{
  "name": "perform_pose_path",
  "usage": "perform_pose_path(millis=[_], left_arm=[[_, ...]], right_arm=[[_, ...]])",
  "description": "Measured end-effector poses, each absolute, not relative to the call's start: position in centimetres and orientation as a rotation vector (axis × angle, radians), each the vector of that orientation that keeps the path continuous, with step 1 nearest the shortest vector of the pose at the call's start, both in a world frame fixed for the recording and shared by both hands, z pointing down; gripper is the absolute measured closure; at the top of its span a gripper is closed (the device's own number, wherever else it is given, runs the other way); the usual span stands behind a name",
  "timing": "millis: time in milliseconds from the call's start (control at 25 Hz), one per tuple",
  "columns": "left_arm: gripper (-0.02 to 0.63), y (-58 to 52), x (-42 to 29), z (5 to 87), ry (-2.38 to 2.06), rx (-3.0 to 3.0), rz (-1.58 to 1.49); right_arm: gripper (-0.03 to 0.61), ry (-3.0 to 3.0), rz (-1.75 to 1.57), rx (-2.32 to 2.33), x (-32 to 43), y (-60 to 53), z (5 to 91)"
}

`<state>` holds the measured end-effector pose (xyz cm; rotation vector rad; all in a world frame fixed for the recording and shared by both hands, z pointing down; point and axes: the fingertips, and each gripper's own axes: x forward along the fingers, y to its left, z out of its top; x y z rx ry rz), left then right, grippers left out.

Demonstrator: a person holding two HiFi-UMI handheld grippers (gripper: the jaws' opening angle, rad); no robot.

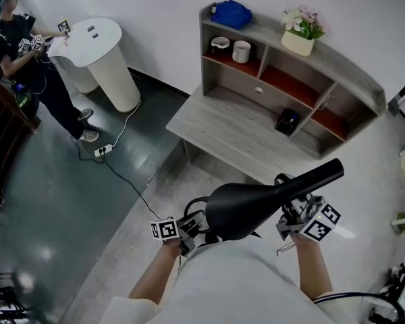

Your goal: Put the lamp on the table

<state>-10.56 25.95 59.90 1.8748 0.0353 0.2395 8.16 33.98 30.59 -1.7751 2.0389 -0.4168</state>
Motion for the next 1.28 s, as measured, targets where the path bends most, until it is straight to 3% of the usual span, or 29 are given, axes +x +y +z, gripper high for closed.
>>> perform_pose_path(millis=[1280], left_arm=[[0.604,11.7,1.9,60.7,-0.165,1.866,0.119]], right_arm=[[0.531,2.194,-0.519,-1.529,23.6,15.8,32.7]])
